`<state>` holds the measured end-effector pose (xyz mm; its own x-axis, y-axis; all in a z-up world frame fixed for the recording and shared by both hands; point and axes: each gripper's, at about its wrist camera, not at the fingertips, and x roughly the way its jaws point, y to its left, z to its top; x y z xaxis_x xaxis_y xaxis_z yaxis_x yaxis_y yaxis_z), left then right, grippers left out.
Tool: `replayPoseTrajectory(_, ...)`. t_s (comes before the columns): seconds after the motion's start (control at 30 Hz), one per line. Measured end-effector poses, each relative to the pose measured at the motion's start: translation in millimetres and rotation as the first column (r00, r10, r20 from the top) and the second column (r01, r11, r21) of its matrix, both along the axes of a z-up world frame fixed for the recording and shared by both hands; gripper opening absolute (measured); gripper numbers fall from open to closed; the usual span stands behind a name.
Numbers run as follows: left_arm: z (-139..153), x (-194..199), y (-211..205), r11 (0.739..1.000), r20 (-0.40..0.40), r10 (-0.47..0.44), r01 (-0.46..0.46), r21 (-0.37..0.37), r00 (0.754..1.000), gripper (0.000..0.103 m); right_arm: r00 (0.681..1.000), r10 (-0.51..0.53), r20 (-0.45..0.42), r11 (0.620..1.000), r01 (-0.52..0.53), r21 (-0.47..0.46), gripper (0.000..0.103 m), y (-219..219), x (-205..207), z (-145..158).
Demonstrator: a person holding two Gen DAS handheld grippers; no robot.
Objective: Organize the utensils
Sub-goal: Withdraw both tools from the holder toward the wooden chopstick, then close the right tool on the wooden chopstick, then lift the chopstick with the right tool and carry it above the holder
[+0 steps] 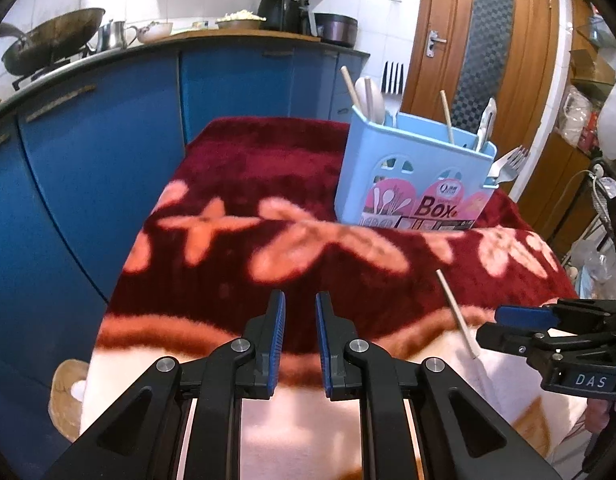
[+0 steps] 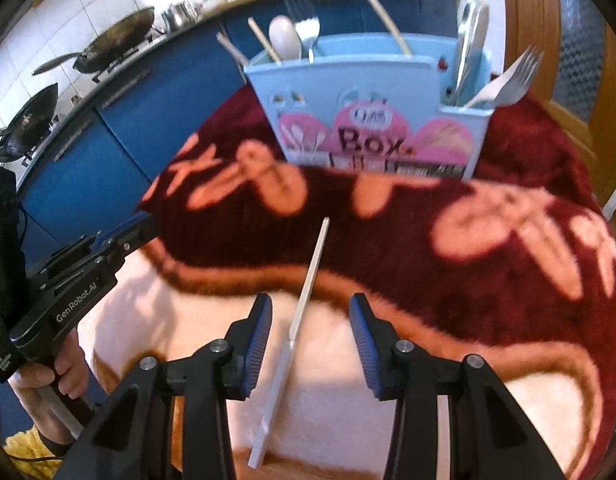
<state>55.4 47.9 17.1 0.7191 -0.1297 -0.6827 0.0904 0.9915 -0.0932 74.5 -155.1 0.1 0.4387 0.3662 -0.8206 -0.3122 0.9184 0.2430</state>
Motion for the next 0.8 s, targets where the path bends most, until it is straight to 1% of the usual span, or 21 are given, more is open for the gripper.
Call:
replayPoseTrajectory(0.03, -1.8, 0.4, 0.6, 1.000, -0.005, 0.003, -0.003, -0.001, 1.000, 0.022, 1.000, 0.006, -0.010, 1.000, -0.006, -0.009, 0.039, 2.4, 0.8, -0.9)
replayPoseTrajectory(0.1, -4.5, 0.3, 2.2, 1.000, -0.007, 0.006, -0.006, 0.000, 1.000, 0.032, 0.999, 0.019, -0.031, 0.999, -0.020, -0.026, 0.032, 7.3, 2.4, -2.7)
replayPoseTrajectory(0.2, -8.1, 0.8, 3.4, 1.000, -0.012, 0.011, -0.011, 0.004, 1.000, 0.039, 0.996, 0.043, -0.080, 0.997, -0.047, -0.057, 0.022, 16.1, 6.1, -7.3)
replayPoseTrajectory(0.27, -10.3, 1.6, 4.9, 1.000, -0.021, 0.013, -0.013, -0.001, 1.000, 0.042, 0.993, 0.048, -0.107, 0.995, -0.057, -0.076, 0.019, 20.5, 9.3, -10.1)
replayPoseTrajectory(0.37, -13.4, 2.1, 6.4, 1.000, -0.030, 0.014, -0.015, -0.010, 0.999, 0.042, 0.991, 0.058, -0.119, 0.992, -0.070, -0.105, 0.015, 25.0, 13.4, -11.2)
replayPoseTrajectory(0.47, -15.6, 2.1, 7.7, 1.000, -0.033, 0.016, -0.016, -0.018, 0.999, 0.042, 0.989, 0.059, -0.133, 0.991, -0.074, -0.108, 0.012, 27.0, 19.2, -13.4)
replayPoseTrajectory(0.6, -18.1, 2.3, 9.4, 0.999, -0.031, 0.013, -0.014, -0.032, 0.999, 0.042, 0.989, 0.051, -0.139, 0.995, -0.062, -0.079, 0.011, 23.5, 22.4, -15.1)
replayPoseTrajectory(0.7, -19.1, 3.8, 8.8, 0.999, -0.033, 0.020, -0.021, -0.034, 0.999, 0.042, 0.991, 0.048, -0.126, 0.998, -0.054, -0.045, 0.010, 16.5, 20.1, -15.4)
replayPoseTrajectory(0.8, -18.1, 2.9, 6.2, 0.999, -0.033, 0.021, -0.022, -0.029, 0.999, 0.042, 0.994, 0.035, -0.101, 0.999, -0.032, 0.031, 0.007, 4.1, 14.0, -13.9)
